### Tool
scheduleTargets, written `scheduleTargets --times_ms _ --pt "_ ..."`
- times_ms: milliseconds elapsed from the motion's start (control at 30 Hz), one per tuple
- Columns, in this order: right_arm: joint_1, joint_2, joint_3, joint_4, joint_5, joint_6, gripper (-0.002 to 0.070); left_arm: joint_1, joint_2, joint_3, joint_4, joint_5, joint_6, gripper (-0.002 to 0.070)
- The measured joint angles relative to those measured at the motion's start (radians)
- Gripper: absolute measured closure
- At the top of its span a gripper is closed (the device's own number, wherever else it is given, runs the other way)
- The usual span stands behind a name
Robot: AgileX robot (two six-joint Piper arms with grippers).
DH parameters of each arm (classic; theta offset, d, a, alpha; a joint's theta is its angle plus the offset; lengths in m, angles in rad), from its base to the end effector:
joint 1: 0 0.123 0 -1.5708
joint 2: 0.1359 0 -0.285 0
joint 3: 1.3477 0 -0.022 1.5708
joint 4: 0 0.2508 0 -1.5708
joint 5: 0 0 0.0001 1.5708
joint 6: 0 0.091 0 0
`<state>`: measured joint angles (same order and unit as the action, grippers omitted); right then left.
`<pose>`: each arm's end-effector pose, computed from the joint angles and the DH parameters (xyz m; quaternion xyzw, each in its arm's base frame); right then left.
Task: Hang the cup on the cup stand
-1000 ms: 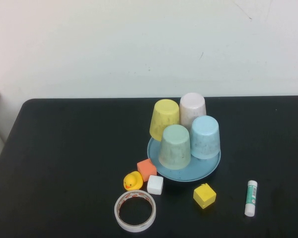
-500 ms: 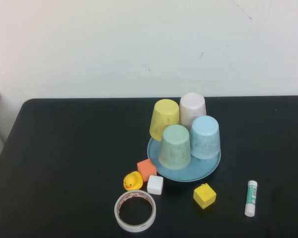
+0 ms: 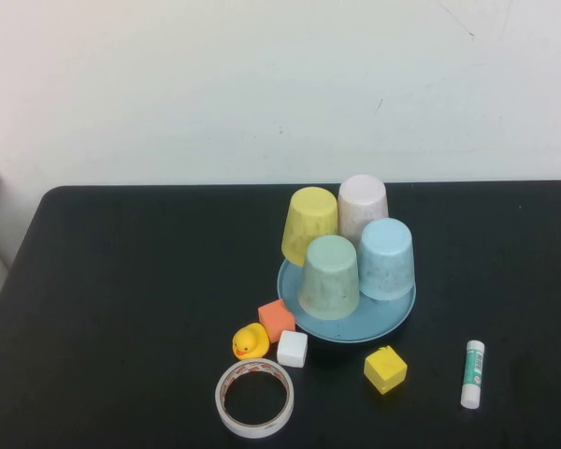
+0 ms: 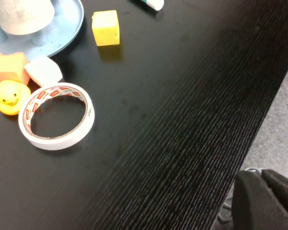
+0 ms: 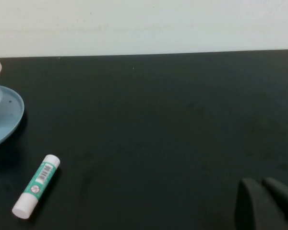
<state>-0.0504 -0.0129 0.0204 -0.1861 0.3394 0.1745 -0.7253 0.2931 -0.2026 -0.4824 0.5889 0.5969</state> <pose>0.0529 -0.0083 0.1769 0.0383 0.7900 -0.0401 0.6106 0.0347 -0.0621 0.2176 0.4371 0.7459 -0.2393 0.4420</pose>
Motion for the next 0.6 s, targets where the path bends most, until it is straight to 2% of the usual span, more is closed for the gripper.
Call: scheduleTargets --times_ms 267,400,500,600 --pt "0.0 0.0 0.0 0.001 0.002 0.0 0.0676 0.0 0.0 0.008 0.009 -0.021 0.0 0.0676" --pt "0.0 0.0 0.0 0.001 0.002 0.0 0.0676 0.022 -0.013 0.028 0.165 -0.082 -0.013 0.0676" --pt "0.0 0.0 0.0 0.002 0.002 0.0 0.0676 0.103 -0.051 0.032 0.293 -0.163 -0.051 0.0676" --pt "0.0 0.0 0.0 0.002 0.002 0.0 0.0676 0.224 -0.097 0.052 0.357 -0.256 -0.085 0.0676"
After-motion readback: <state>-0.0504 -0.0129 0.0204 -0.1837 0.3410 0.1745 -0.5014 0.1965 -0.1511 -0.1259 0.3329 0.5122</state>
